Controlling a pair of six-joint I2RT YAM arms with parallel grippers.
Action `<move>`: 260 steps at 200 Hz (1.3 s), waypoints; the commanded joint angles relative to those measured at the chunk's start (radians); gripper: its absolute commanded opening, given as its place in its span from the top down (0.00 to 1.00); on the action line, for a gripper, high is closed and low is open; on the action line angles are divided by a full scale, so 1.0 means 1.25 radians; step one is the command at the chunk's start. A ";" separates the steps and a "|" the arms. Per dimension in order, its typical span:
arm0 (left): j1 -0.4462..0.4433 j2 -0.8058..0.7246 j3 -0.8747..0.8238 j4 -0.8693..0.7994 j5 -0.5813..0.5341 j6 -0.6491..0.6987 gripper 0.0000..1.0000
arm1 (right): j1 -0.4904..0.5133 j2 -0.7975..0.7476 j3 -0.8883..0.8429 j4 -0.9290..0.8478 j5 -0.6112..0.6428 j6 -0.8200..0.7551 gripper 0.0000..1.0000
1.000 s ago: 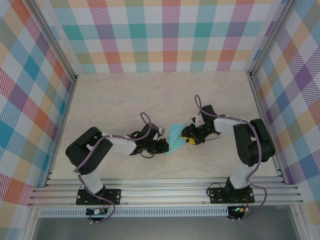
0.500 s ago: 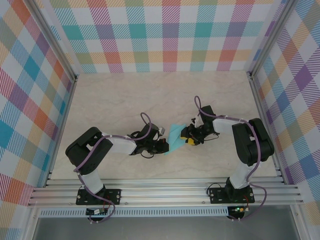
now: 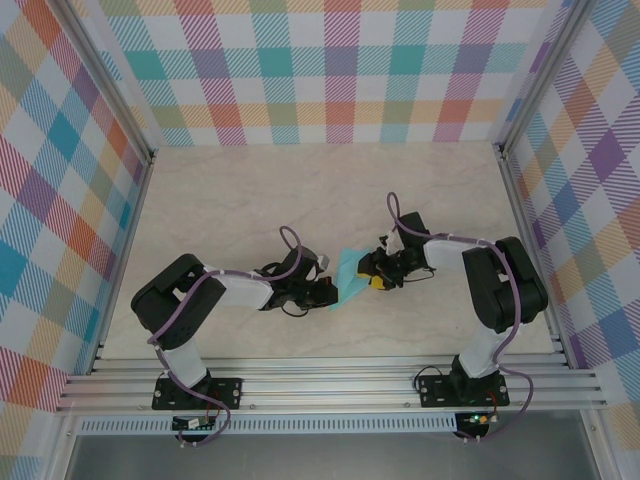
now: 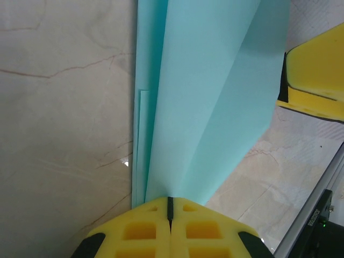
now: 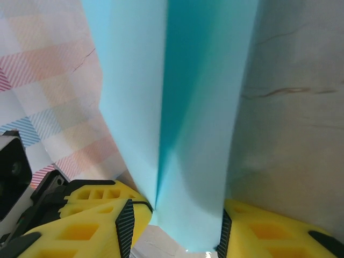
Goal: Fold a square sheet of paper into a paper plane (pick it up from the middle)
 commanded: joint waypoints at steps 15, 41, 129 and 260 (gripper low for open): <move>-0.007 0.000 -0.019 -0.024 0.019 -0.028 1.00 | 0.006 -0.006 -0.013 0.045 -0.042 0.009 0.55; -0.008 -0.005 -0.022 -0.016 0.023 -0.035 1.00 | 0.006 -0.001 -0.009 0.052 -0.038 0.012 0.54; -0.007 -0.005 -0.038 0.059 0.039 -0.091 1.00 | 0.026 0.042 0.020 0.071 -0.043 -0.004 0.58; -0.008 -0.013 -0.062 0.107 0.045 -0.115 0.98 | 0.054 0.069 0.038 0.124 -0.032 -0.007 0.76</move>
